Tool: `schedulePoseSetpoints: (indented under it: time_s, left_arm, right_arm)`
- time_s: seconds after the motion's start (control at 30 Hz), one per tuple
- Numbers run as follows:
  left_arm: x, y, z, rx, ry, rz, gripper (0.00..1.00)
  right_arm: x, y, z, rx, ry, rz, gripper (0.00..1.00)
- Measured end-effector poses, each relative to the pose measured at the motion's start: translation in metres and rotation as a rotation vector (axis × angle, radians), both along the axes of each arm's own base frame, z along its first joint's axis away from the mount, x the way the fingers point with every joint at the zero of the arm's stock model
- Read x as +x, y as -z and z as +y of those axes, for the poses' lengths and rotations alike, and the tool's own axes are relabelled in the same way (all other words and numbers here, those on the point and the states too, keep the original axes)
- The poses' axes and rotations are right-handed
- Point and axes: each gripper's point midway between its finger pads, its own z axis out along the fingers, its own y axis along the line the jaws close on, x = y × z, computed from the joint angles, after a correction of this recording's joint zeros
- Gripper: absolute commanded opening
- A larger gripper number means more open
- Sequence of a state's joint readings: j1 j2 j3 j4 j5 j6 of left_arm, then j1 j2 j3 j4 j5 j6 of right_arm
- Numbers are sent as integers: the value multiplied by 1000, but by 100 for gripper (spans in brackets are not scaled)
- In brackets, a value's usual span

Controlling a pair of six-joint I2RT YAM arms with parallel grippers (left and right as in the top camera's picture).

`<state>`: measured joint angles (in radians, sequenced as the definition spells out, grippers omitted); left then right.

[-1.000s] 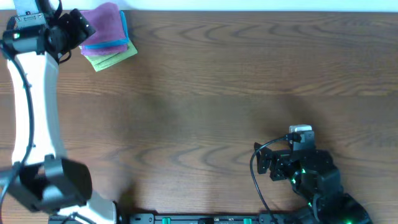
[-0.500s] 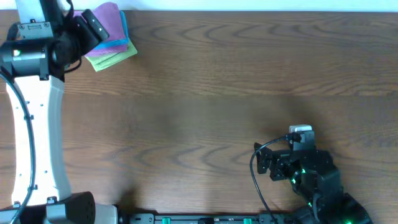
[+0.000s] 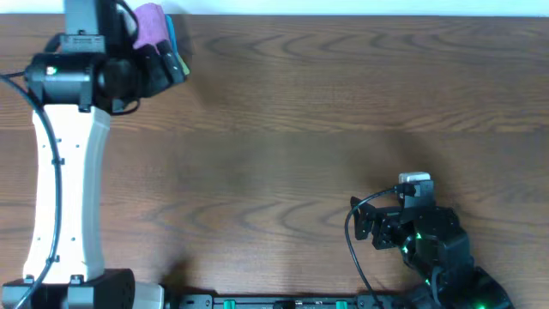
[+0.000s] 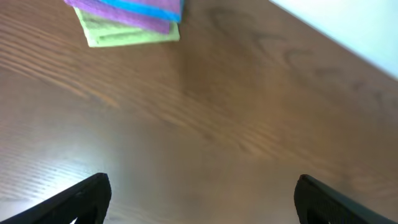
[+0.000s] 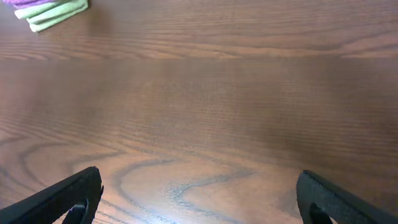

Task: Fold the cloth

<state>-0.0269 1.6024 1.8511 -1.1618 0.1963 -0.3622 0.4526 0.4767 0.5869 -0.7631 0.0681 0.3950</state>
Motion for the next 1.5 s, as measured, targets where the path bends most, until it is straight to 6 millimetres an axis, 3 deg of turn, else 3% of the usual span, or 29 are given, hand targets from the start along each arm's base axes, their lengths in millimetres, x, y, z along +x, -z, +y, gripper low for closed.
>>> schedulePoseSetpoints:
  time_s: [0.2,0.43,0.77,1.07,1.3,1.5]
  left_arm:
    - [-10,6,-17,57,62,27,95]
    - [-25,11,-19,96,72,-54,95]
    - [-86,29,-1,141,48,-284,95]
    - [-151,69,29,170,-40,-407,95]
    - [-179,100,42,202,-81,-468,95]
    - [-188,122,49,239,-89,-497,95]
  right_arm:
    - [0,0,0,0,0,0,99]
    - [0,0,0,0,1,0,99]
    - [0,0,0,-1,1,1,99]
    - [0,0,0,2,2,2,99]
    - [0,1,0,2,3,3,99]
    - [0,1,0,4,4,4,99]
